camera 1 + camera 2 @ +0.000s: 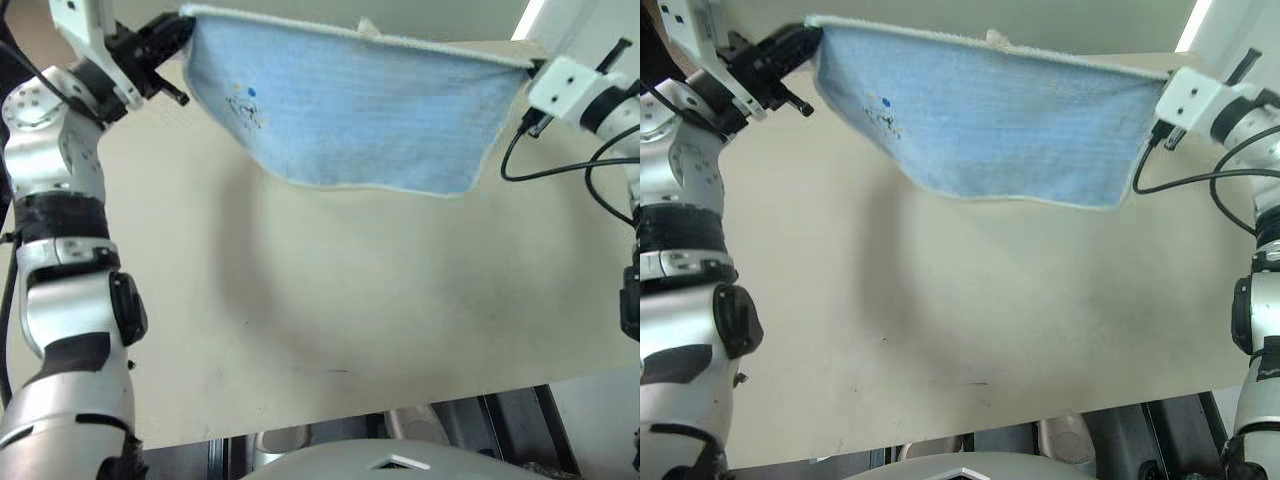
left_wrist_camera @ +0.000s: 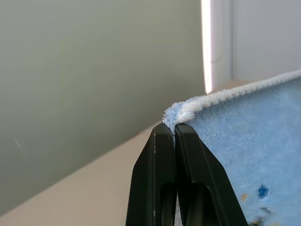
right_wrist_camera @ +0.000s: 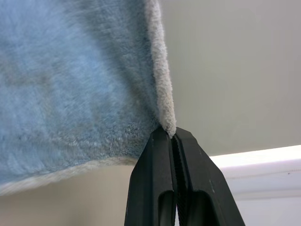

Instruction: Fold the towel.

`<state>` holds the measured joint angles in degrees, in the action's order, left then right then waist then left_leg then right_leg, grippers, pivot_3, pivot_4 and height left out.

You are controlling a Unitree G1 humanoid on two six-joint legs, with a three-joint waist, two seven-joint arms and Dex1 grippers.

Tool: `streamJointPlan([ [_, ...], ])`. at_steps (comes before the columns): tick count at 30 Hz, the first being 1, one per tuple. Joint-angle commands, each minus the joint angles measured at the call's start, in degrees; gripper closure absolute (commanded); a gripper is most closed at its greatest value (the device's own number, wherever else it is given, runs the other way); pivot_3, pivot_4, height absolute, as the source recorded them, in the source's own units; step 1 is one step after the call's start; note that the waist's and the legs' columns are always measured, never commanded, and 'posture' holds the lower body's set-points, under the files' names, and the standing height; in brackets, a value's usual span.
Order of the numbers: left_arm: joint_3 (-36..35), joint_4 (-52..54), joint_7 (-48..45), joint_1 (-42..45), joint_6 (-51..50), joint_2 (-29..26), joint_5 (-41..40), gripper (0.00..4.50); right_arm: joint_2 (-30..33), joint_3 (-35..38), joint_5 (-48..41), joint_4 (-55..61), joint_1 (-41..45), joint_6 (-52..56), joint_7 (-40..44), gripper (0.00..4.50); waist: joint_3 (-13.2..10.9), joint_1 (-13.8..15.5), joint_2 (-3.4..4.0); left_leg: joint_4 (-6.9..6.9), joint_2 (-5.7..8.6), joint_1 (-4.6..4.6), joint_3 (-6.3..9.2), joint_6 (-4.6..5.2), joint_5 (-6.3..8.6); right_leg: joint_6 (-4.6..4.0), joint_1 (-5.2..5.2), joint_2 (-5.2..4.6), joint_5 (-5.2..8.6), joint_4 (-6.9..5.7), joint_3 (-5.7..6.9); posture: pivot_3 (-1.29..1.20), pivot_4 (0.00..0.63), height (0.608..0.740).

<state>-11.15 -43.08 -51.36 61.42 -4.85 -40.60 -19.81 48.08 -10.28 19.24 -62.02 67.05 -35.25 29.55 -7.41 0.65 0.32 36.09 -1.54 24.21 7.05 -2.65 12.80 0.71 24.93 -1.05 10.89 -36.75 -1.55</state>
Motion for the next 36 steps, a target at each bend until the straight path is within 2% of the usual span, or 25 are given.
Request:
streamJointPlan([
  [1,-2.7,1.3,-4.3,-0.4,-1.5,-3.4,-1.9,4.5,4.0,5.2,-8.6,5.8,-1.1,2.4,10.6,4.47,0.0,0.0,-0.01,0.01,-0.02,0.11,0.0,0.0,0.0,0.0,0.1,0.02,0.0,0.01,0.0,0.0,0.15,0.74],
  [4,-3.2,9.1,-13.3,-7.7,-9.1,-7.0,-6.6,4.5,6.6,8.9,-19.1,17.5,-8.8,8.9,24.4,4.47,0.0,0.1,-0.02,0.04,-0.12,0.45,-0.07,-0.03,-0.03,0.0,0.31,0.13,0.0,-0.07,0.01,0.0,0.15,0.74],
  [7,-4.5,19.2,-18.2,-16.9,-17.4,-10.4,-11.4,4.5,9.6,12.1,-28.4,32.5,-19.2,18.5,32.9,4.47,0.0,0.2,-0.02,0.16,-0.22,0.61,-0.08,-0.6,-0.34,0.03,0.35,0.31,0.08,-0.03,0.0,0.0,0.15,0.74],
  [12,-8.9,31.4,-20.3,-30.1,-28.3,-15.3,-17.7,4.5,15.1,18.3,-41.8,55.4,-35.2,38.1,40.8,4.47,0.0,0.3,-0.03,0.18,-0.24,0.8,-0.16,-0.75,-0.39,0.08,0.52,0.33,0.17,-0.08,-0.02,0.0,0.15,0.74],
  [15,-10.4,34.1,-20.3,-33.5,-31.1,-16.4,-19.4,4.5,16.5,20.6,-44.7,61.6,-39.5,43.6,41.4,4.47,0.0,0.3,-0.05,0.44,-0.24,0.69,-0.17,-0.76,-0.38,0.01,0.49,0.34,0.24,-0.18,-0.05,0.0,0.15,0.74],
  [16,-10.7,34.5,-20.0,-33.8,-31.5,-16.5,-19.7,4.5,16.6,21.1,-45.0,62.5,-40.0,44.6,41.2,4.47,0.0,0.3,-0.05,0.52,-0.24,0.54,-0.14,-0.39,-0.18,-0.01,0.37,0.35,0.22,-0.25,-0.05,0.0,0.15,0.74],
  [20,-10.6,39.6,-22.8,-43.8,-33.0,-19.1,-18.9,4.5,19.2,22.3,-53.3,72.3,-51.2,54.7,49.2,4.47,0.0,0.3,-0.15,0.5,-0.2,-0.19,-0.14,-0.21,-0.13,-0.51,-0.35,0.41,0.56,-0.21,-0.14,0.0,0.15,0.74],
  [22,-9.4,39.9,-22.1,-44.2,-32.6,-18.9,-18.5,4.5,18.4,20.9,-53.0,73.2,-51.8,55.4,49.2,4.47,0.0,0.2,-0.2,0.6,-0.16,-0.52,-0.13,-0.25,-0.11,-0.48,-0.73,0.61,0.63,-0.2,-0.24,0.0,0.15,0.74],
  [25,-7.3,40.1,-21.1,-43.9,-31.4,-18.1,-17.2,4.5,16.2,18.3,-51.8,73.5,-50.3,56.1,48.2,4.47,0.0,0.1,-0.24,0.92,-0.21,-0.49,-0.03,-0.28,-0.16,-0.21,-0.74,0.79,0.72,-0.3,-0.29,0.0,0.15,0.74],
  [29,-2.9,36.1,-16.9,-40.3,-27.8,-15.1,-11.8,4.5,11.7,13.3,-47.9,70.7,-45.6,56.1,45.6,4.47,0.0,0.1,-0.25,0.94,-0.22,-0.6,-0.01,-0.26,-0.19,-0.66,-0.83,0.8,0.39,-0.32,-0.31,0.0,0.15,0.74],
  [33,0.7,27.2,-11.7,-33.8,-20.3,-11.8,-4.4,4.5,7.3,9.2,-41.1,61.6,-38.4,54.4,41.6,4.47,0.0,0.2,-0.25,0.94,-0.25,-0.51,0.03,-0.22,-0.18,-0.61,-0.73,0.8,0.37,-0.32,-0.29,0.0,0.15,0.74],
  [36,3.0,18.2,-7.3,-27.6,-14.9,-9.6,1.0,4.5,5.4,6.0,-33.4,51.6,-33.0,48.8,38.9,4.47,0.0,0.4,-0.25,0.95,-0.25,-0.4,0.02,-0.18,-0.16,-0.51,-0.59,0.76,0.31,-0.31,-0.29,0.0,0.15,0.74],
])
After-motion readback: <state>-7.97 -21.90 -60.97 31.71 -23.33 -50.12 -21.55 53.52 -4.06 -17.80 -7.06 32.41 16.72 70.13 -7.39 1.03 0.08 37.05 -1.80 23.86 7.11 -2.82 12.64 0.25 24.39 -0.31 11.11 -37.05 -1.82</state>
